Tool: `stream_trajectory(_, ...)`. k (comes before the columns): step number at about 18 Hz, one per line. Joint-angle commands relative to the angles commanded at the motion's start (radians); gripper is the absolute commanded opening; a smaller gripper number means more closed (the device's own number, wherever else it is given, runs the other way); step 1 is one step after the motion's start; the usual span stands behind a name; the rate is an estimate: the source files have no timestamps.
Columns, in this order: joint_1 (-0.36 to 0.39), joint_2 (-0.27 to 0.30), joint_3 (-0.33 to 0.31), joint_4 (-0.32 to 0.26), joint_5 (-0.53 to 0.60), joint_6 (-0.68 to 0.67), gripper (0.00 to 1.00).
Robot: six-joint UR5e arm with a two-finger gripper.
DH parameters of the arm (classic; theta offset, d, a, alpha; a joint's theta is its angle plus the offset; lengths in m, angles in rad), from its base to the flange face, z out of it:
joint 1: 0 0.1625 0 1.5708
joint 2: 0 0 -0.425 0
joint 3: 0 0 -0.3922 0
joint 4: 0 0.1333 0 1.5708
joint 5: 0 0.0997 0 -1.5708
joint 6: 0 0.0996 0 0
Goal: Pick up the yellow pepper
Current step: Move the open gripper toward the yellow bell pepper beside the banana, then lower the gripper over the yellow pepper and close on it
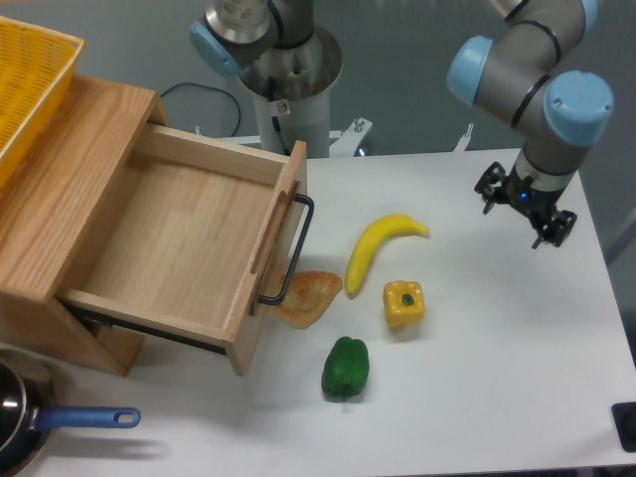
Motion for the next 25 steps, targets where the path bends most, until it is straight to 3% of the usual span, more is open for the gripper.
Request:
stream_trajectory(5,-0.012,-0.043,0.008,0.017,0.000,-0.006,1.00)
stream_trajectory(10,-0.092,-0.091,0.008,0.058,0.002,-0.115,1.00)
stream_trajectory(25,-0.190,-0.081,-0.041,0.055,-0.080,-0.207,1.00)
